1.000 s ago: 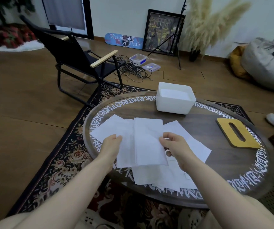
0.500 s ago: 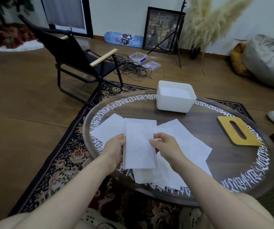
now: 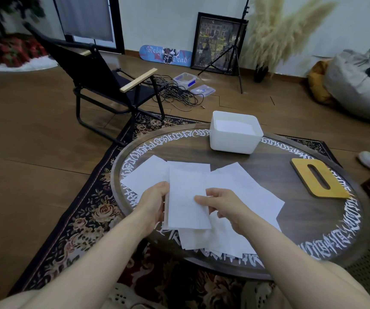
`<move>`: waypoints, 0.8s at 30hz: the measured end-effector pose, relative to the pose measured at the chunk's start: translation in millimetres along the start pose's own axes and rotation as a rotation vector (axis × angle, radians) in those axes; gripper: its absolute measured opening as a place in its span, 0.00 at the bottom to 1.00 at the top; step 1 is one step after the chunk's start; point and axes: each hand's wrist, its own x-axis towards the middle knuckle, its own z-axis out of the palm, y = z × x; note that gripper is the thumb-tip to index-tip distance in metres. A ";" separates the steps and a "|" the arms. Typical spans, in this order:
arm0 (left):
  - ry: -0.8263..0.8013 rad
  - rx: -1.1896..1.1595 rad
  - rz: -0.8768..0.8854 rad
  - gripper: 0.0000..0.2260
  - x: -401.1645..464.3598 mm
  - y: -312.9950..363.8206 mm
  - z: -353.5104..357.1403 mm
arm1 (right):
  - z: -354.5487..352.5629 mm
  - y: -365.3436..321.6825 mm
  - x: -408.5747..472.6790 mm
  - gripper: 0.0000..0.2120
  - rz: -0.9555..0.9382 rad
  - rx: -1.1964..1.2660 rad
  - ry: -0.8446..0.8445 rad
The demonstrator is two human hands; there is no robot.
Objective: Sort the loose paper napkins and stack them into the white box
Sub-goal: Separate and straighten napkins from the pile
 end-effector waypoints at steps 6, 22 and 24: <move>-0.063 0.125 0.012 0.11 -1.8 -0.9 -0.5 | -0.1 4.3 3.3 0.08 -0.096 0.016 0.050; 0.214 0.168 0.172 0.07 6.3 0.9 -23.1 | -11.6 22.3 24.9 0.13 -0.059 -0.431 0.315; 0.228 0.180 0.178 0.09 4.4 2.8 -26.3 | -12.3 26.4 27.5 0.17 0.006 -0.462 0.279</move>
